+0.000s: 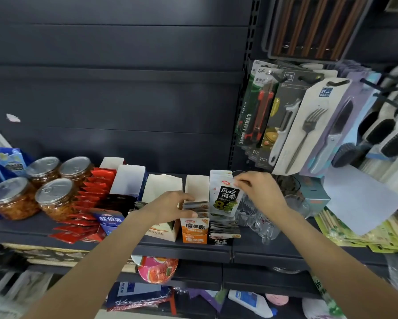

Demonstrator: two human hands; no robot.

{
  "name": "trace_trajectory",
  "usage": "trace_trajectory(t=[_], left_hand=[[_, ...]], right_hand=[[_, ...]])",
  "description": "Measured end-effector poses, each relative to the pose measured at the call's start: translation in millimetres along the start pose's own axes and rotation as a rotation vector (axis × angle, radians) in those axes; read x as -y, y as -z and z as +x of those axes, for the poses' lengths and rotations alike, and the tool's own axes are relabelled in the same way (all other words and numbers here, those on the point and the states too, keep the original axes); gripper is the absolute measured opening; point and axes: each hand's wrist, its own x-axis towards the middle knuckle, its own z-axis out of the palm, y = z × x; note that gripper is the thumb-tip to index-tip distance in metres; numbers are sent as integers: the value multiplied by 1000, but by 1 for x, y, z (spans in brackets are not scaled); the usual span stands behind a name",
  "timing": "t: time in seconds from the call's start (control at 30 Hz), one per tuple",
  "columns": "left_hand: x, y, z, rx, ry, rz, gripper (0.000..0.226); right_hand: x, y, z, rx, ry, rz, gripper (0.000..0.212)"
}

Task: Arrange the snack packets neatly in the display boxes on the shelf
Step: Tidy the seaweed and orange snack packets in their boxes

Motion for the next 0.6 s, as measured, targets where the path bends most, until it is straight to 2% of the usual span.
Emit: trace_trajectory(t=[0.2,0.4,0.6], left_hand=[[1,5,11,61,-63,33,48],[4,3,16,72,-101,57,40],[9,-2,15,72,-104,30,39]], right_hand=[[5,-29,13,185,-40,-169,24],[-5,-49,18,141,-44,-278,26],[-9,-60,18,173,-83,-263,31]])
